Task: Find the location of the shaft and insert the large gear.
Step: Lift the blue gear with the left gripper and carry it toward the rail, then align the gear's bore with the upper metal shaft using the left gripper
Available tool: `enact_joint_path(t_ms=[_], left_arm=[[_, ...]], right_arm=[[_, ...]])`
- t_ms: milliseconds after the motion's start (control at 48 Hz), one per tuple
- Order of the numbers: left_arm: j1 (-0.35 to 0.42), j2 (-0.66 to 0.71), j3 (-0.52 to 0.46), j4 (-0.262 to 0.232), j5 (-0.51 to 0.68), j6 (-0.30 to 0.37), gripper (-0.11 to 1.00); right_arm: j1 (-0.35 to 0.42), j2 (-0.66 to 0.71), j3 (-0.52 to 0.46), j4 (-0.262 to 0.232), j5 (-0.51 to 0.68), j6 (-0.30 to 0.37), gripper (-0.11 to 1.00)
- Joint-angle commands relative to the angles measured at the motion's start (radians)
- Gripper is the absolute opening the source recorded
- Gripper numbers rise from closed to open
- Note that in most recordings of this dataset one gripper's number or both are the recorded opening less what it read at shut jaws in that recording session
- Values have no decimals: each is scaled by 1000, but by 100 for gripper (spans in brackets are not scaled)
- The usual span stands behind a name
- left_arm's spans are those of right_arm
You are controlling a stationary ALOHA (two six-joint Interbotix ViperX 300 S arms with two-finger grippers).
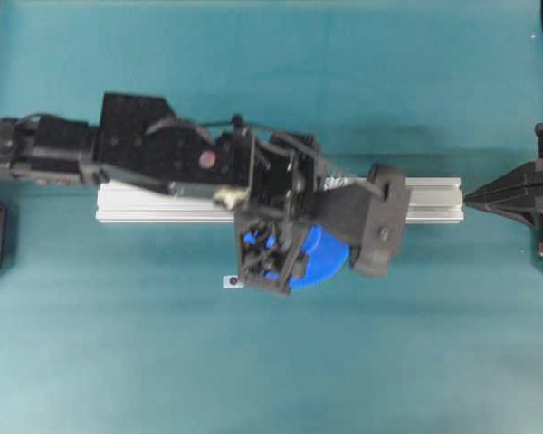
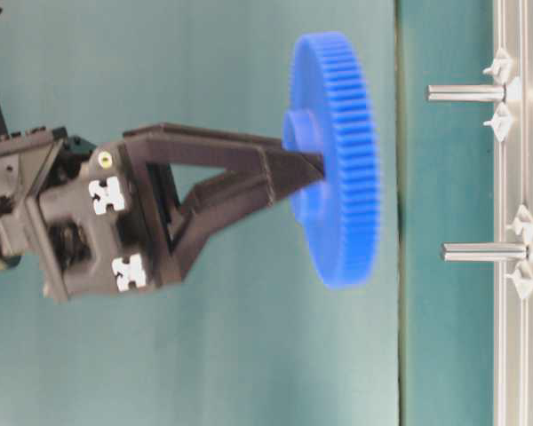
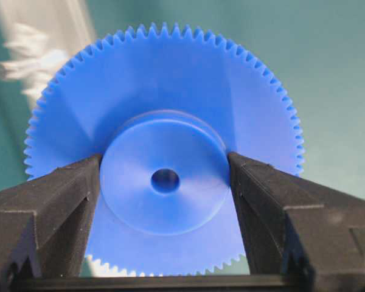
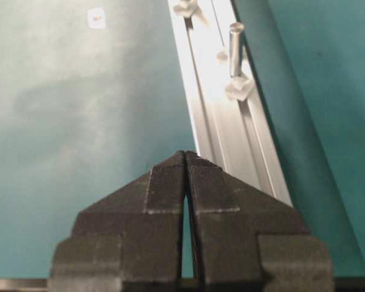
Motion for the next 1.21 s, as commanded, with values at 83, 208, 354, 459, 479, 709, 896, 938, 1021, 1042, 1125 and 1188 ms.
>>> enact_joint_path(t_ms=[83, 208, 354, 459, 479, 709, 896, 938, 1021, 1042, 1125, 1188], left_arm=[[15, 3, -72, 3, 17, 34, 70], [29, 26, -114, 3, 31, 63, 70], [49, 54, -156, 3, 46, 84, 70], [57, 72, -184, 3, 48, 97, 70], [58, 77, -189, 3, 48, 98, 70], [74, 115, -233, 3, 49, 130, 70], [89, 155, -278, 3, 63, 144, 70], [91, 161, -288, 3, 67, 146, 70], [94, 176, -308, 3, 74, 149, 70], [95, 179, -311, 3, 75, 149, 70], [98, 196, -328, 3, 84, 149, 70], [100, 212, -341, 3, 92, 149, 70]], right_arm=[[-3, 6, -11, 0, -5, 9, 0], [-3, 8, -11, 0, -5, 9, 0], [-3, 6, -11, 0, -5, 9, 0], [-3, 6, -11, 0, -5, 9, 0], [-3, 6, -11, 0, -5, 9, 0], [-2, 6, -11, 0, -5, 9, 0], [-3, 6, -9, 0, -5, 9, 0], [-3, 6, -9, 0, -5, 9, 0], [-2, 6, -9, 0, -5, 9, 0], [-3, 6, -9, 0, -5, 9, 0], [-3, 6, -9, 0, -5, 9, 0], [-3, 8, -9, 0, -5, 9, 0]])
